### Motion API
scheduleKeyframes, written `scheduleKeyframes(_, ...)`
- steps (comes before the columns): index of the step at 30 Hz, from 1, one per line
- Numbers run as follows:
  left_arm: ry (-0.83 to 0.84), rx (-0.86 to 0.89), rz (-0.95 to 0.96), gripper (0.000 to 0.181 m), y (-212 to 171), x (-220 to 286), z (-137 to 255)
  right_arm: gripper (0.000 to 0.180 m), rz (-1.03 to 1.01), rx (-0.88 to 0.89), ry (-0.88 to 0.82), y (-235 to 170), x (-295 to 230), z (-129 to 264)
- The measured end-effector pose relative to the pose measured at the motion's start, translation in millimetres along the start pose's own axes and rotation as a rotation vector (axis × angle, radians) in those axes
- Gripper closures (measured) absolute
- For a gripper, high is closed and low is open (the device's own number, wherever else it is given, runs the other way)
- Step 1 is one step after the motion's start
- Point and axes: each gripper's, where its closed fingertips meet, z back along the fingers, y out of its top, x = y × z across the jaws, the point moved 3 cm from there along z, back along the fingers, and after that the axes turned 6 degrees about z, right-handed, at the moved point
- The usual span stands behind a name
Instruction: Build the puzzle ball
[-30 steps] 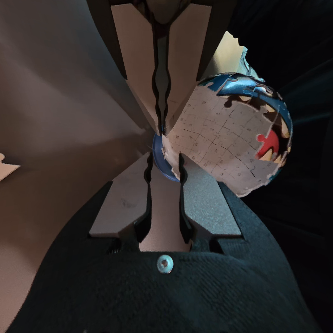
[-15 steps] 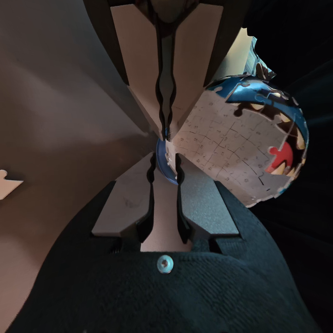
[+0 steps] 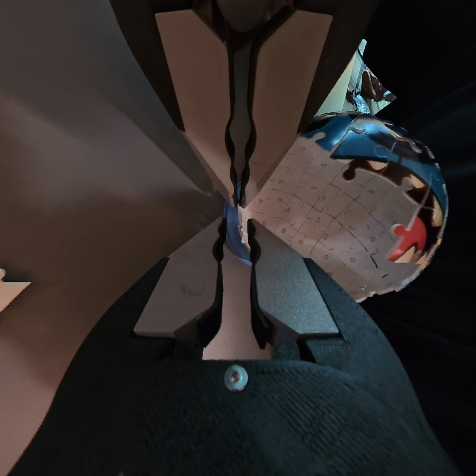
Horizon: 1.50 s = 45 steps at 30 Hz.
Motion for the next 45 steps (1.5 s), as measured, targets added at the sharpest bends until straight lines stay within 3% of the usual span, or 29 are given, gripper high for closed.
scheduleKeyframes(15,0.013,-0.048,-0.018,0.170,-2.7,0.6,-8.0,0.180,-0.011,0.002,-0.006,-2.1,-2.3,-0.6)
scheduleKeyframes(26,-0.009,0.002,0.011,0.154,0.0,-2.9,12.2,0.180,-0.018,0.009,-0.012,-2.5,-2.6,-0.1)
scheduleKeyframes(45,0.010,-0.054,-0.021,0.155,-4.1,0.5,0.2,0.180,-0.057,0.029,-0.019,-3.7,-1.9,1.4)
